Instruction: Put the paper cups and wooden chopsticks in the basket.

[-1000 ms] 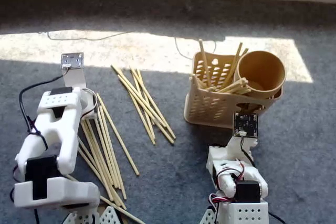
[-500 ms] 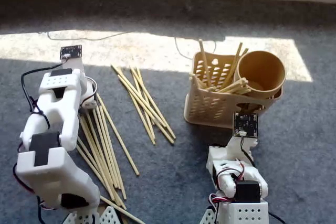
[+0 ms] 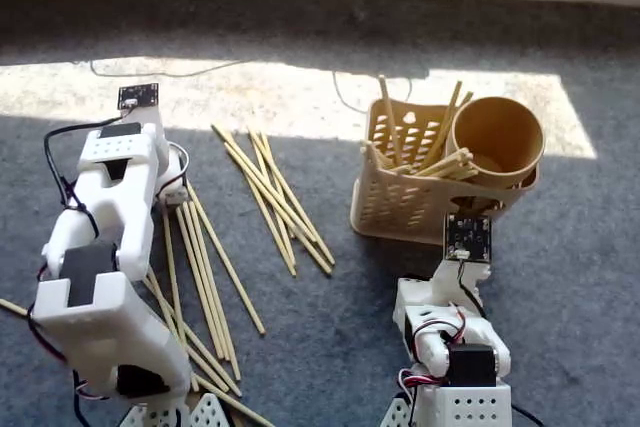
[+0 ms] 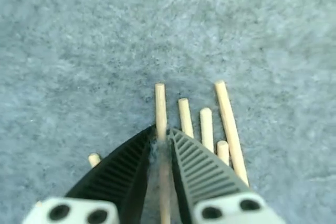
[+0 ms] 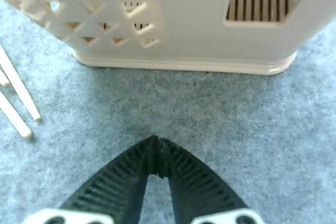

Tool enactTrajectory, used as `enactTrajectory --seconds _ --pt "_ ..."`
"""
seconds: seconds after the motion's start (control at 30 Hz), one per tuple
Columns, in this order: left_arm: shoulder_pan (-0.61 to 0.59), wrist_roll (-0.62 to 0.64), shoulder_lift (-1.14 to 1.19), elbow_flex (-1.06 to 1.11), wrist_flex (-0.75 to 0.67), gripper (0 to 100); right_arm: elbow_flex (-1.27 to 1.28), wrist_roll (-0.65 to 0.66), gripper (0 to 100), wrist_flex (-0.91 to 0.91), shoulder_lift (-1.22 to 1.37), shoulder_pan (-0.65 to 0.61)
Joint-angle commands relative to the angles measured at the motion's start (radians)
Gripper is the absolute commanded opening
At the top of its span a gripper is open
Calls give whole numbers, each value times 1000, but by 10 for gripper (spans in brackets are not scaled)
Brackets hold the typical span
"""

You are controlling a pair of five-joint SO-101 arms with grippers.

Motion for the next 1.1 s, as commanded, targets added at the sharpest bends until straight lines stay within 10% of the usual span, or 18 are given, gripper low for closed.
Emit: enactTrajectory --seconds 0.0,1.07 --pt "27 17 -97 -41 52 5 104 9 8 7 -2 -7" --pt "305 28 -825 -274 133 5 104 9 8 7 -2 -7"
